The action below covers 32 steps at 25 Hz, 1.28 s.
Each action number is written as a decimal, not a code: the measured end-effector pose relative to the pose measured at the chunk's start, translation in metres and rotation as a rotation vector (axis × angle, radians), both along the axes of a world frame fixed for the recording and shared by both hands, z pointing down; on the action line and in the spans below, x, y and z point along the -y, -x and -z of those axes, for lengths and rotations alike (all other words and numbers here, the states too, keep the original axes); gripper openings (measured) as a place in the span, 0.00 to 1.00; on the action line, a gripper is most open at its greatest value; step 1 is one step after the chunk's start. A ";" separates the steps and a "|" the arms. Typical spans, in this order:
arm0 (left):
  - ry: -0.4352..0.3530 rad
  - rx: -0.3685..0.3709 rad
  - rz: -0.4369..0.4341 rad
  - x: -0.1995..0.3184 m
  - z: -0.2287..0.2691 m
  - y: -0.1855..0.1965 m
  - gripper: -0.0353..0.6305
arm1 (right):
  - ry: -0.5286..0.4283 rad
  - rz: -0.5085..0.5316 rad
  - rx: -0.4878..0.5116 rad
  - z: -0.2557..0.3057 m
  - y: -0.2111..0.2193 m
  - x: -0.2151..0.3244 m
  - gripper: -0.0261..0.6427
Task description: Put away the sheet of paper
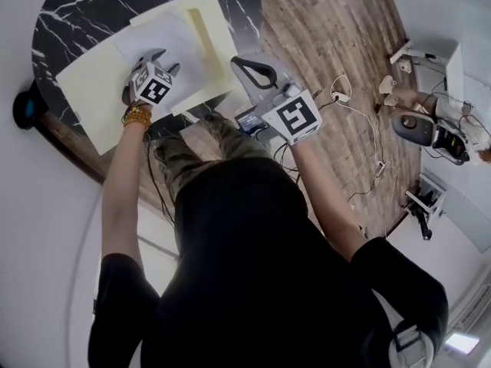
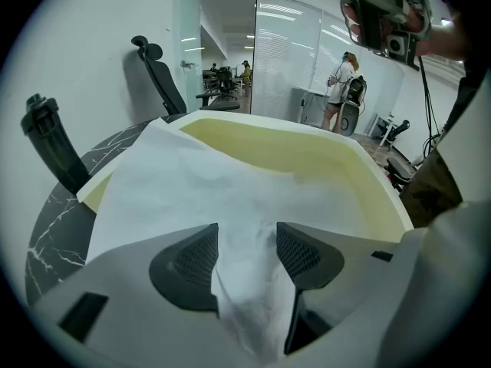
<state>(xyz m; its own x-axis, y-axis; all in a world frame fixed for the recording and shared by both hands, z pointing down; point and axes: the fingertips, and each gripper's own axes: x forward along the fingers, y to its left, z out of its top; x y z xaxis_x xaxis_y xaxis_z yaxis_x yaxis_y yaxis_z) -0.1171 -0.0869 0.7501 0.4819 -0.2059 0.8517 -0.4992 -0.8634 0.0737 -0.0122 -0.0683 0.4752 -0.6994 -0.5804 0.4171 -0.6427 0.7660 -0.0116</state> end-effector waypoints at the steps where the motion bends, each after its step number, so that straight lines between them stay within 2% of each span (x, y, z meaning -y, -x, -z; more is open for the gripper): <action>1: 0.001 0.001 -0.006 0.001 0.000 -0.003 0.43 | 0.000 -0.006 0.001 0.000 -0.002 -0.001 0.04; 13: 0.016 -0.023 0.006 0.010 0.000 -0.032 0.43 | 0.004 -0.053 0.014 -0.002 -0.018 -0.010 0.04; 19: 0.011 -0.016 -0.060 0.006 -0.001 -0.049 0.43 | 0.006 -0.051 0.019 -0.002 -0.020 -0.017 0.04; 26: 0.016 -0.015 -0.096 0.001 0.000 -0.062 0.42 | 0.004 -0.070 0.028 -0.001 -0.028 -0.020 0.04; 28: 0.010 0.008 -0.140 -0.004 -0.001 -0.061 0.37 | 0.000 -0.072 0.029 0.000 -0.029 -0.020 0.04; 30: -0.009 0.035 -0.182 -0.009 -0.003 -0.060 0.25 | -0.004 -0.072 0.028 0.001 -0.031 -0.019 0.04; 32: -0.021 0.055 -0.195 -0.012 -0.004 -0.061 0.21 | -0.006 -0.072 0.029 0.001 -0.033 -0.020 0.04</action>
